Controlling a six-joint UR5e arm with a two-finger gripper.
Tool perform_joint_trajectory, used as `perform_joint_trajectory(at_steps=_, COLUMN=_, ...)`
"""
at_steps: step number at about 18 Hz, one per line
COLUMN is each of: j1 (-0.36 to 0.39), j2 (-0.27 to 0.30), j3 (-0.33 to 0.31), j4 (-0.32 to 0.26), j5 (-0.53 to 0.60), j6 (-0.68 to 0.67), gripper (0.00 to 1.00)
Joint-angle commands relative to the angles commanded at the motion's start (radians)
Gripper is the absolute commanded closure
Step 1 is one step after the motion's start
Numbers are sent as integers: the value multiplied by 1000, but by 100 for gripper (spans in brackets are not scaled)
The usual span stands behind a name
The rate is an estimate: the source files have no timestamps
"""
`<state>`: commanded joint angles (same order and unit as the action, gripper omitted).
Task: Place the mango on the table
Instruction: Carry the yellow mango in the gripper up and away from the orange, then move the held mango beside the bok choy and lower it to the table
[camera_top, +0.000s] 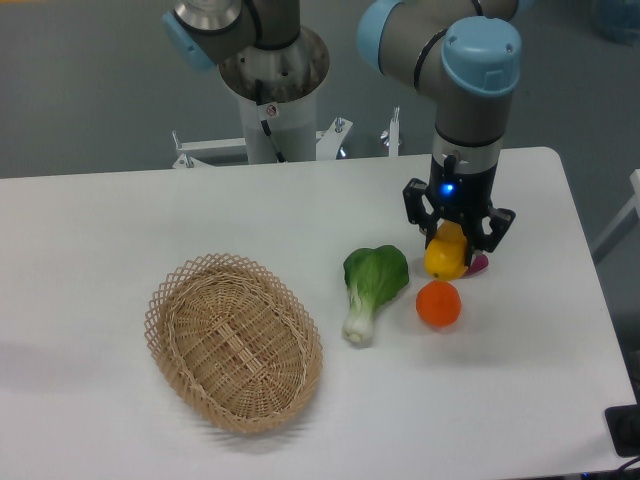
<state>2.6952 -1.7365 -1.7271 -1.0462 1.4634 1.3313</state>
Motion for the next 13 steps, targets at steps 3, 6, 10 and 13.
perform_joint_trajectory(at_steps=3, j1=18, j2=20, j3=-74, j4=12, j5=0, j6=63, gripper=39)
perform_joint_trajectory(at_steps=6, j1=41, j2=28, j3=-155, j4=72, j5=3, j6=147, gripper=39)
perform_joint_trajectory(at_steps=10, j1=66, j2=25, j3=-235, j4=163, j5=5, j6=268, gripper=39)
perform_joint_trajectory(at_steps=13, j1=97, j2=23, j3=-282, j4=170, j5=6, j6=391, gripper=39)
